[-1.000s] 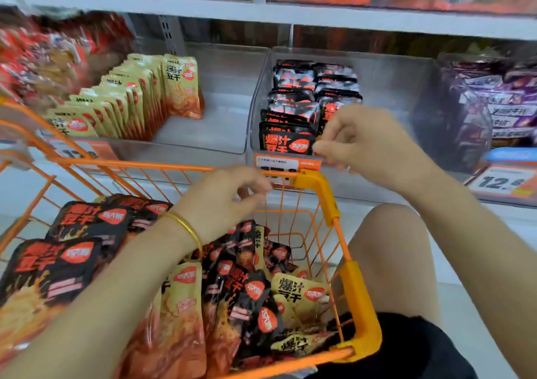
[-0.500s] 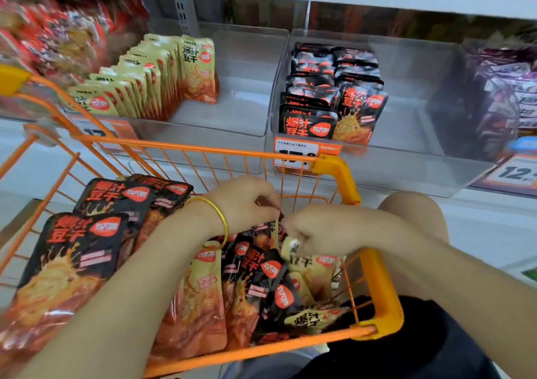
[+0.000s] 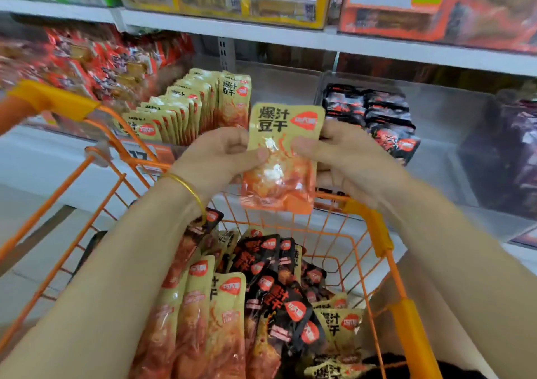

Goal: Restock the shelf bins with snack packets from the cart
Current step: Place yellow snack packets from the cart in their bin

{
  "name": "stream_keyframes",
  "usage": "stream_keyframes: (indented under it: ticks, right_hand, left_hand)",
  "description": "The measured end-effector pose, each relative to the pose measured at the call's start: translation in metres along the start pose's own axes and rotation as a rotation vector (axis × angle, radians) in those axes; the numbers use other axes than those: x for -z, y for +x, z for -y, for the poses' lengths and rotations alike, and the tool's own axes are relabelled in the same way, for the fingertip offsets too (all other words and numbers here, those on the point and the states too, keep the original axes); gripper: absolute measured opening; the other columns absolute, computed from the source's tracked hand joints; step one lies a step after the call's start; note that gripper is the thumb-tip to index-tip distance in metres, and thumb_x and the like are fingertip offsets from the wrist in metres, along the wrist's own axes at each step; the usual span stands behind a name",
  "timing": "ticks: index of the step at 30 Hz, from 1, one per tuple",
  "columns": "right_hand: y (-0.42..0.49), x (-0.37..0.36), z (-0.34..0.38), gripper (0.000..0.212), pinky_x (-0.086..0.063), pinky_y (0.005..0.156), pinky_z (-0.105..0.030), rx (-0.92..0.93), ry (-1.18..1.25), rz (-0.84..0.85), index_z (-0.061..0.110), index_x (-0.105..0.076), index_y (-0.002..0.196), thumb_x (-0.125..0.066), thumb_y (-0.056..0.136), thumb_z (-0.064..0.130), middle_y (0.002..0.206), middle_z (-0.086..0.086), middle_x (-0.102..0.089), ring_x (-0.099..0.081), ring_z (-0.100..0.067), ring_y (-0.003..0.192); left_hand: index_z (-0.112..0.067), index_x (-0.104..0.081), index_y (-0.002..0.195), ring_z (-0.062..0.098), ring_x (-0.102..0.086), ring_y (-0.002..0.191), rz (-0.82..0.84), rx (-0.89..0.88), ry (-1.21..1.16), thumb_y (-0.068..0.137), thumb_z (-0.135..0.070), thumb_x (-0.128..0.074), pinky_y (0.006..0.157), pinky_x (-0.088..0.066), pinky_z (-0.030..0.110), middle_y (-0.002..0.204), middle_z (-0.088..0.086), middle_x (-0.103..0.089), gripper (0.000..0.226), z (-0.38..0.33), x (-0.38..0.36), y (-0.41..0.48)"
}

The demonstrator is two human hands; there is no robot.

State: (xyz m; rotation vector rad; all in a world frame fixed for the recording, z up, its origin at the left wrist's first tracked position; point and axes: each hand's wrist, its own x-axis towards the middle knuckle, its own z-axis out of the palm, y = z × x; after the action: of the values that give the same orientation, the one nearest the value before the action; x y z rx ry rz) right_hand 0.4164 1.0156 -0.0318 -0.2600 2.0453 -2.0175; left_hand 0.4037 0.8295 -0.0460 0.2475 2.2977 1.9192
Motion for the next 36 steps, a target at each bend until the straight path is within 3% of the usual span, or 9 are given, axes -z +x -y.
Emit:
stream_keyframes:
  ticks: [3,6,10,13,16,18,22,27,36]
  right_hand:
    - [0.042,-0.024,0.005,0.016,-0.051,0.052,-0.023,0.036,-0.214,-0.045,0.013,-0.069,0.099,-0.068,0.084,0.020,0.091,-0.011,-0.070,-0.062,-0.017,0.070]
    - [0.103,-0.038,0.010,0.003,-0.039,0.048,-0.021,0.071,-0.172,-0.232,0.017,-0.066,0.087,-0.068,0.085,0.017,0.089,-0.011,-0.066,-0.054,-0.021,0.070]
    - [0.189,-0.037,-0.014,0.015,-0.053,0.064,-0.035,-0.038,-0.269,-0.369,0.018,-0.056,0.078,-0.070,0.082,0.013,0.087,-0.007,-0.061,-0.057,-0.019,0.070]
    - [0.231,-0.041,-0.039,0.032,-0.050,0.058,-0.020,-0.143,-0.400,-0.444,0.024,-0.043,0.065,-0.069,0.083,0.017,0.085,-0.003,-0.061,-0.061,-0.005,0.065]
    - [0.256,-0.046,-0.058,0.027,-0.043,0.048,-0.010,-0.196,-0.562,-0.573,0.016,-0.050,0.067,-0.066,0.087,0.023,0.075,-0.002,-0.059,-0.066,-0.010,0.089]
    - [0.263,-0.053,-0.064,0.020,-0.043,0.048,-0.012,-0.212,-0.600,-0.538,0.005,-0.062,0.082,-0.063,0.090,0.023,0.070,-0.006,-0.065,-0.069,-0.008,0.079]
    - [0.274,-0.057,-0.070,0.036,-0.042,0.074,-0.028,-0.147,-0.739,-0.598,0.012,-0.062,0.117,-0.063,0.088,0.034,0.113,-0.004,-0.064,-0.058,-0.025,0.112]
    - [0.292,-0.059,-0.075,0.038,-0.039,0.072,-0.028,-0.135,-0.641,-0.676,0.013,-0.058,0.117,-0.068,0.084,0.028,0.115,-0.005,-0.064,-0.061,-0.024,0.107]
    - [0.293,-0.065,-0.074,0.064,-0.046,0.092,-0.038,-0.233,-0.413,-0.799,0.005,-0.039,0.125,-0.077,0.077,0.023,0.129,-0.015,-0.053,-0.055,-0.031,0.116]
  left_hand:
    - [-0.015,-0.064,0.086,0.008,-0.058,0.063,-0.264,-0.047,0.078,0.087,-0.013,-0.063,0.067,-0.045,0.028,0.069,-0.010,-0.064,0.003,-0.006,0.024,0.011]
    - [-0.012,-0.054,0.120,0.013,-0.054,0.091,-0.445,-0.104,0.451,0.091,-0.019,-0.057,0.080,-0.041,0.025,0.100,-0.004,-0.057,0.031,0.005,0.041,0.014]
    - [-0.009,-0.050,0.130,0.024,-0.041,0.126,-0.312,-0.157,0.894,0.089,-0.021,-0.058,0.105,-0.029,0.029,0.133,0.010,-0.049,0.043,0.035,0.051,0.016]
    - [-0.015,-0.047,0.135,0.025,-0.024,0.139,-0.269,-0.165,1.058,0.089,-0.030,-0.057,0.114,-0.020,0.042,0.146,0.010,-0.037,0.049,0.047,0.055,0.016]
    - [-0.020,-0.039,0.140,0.022,-0.014,0.143,-0.250,-0.143,1.104,0.092,-0.036,-0.050,0.117,-0.013,0.040,0.152,0.006,-0.027,0.053,0.056,0.065,0.016]
    - [-0.019,-0.040,0.140,0.022,-0.015,0.143,-0.245,-0.155,1.096,0.092,-0.034,-0.051,0.117,-0.012,0.036,0.151,0.007,-0.030,0.052,0.059,0.072,0.017]
    - [-0.008,-0.054,0.127,0.033,-0.033,0.135,-0.272,-0.189,1.065,0.086,-0.029,-0.051,0.112,-0.022,0.042,0.137,0.016,-0.048,0.046,0.064,0.077,0.018]
    - [-0.018,-0.040,0.140,0.021,-0.015,0.143,-0.266,-0.176,1.018,0.093,-0.029,-0.050,0.115,-0.011,0.031,0.150,0.006,-0.031,0.049,0.067,0.084,0.018]
    - [-0.013,-0.048,0.134,0.022,-0.024,0.138,-0.300,-0.203,0.959,0.091,-0.008,-0.051,0.112,-0.018,0.029,0.144,0.006,-0.038,0.043,0.060,0.091,0.018]
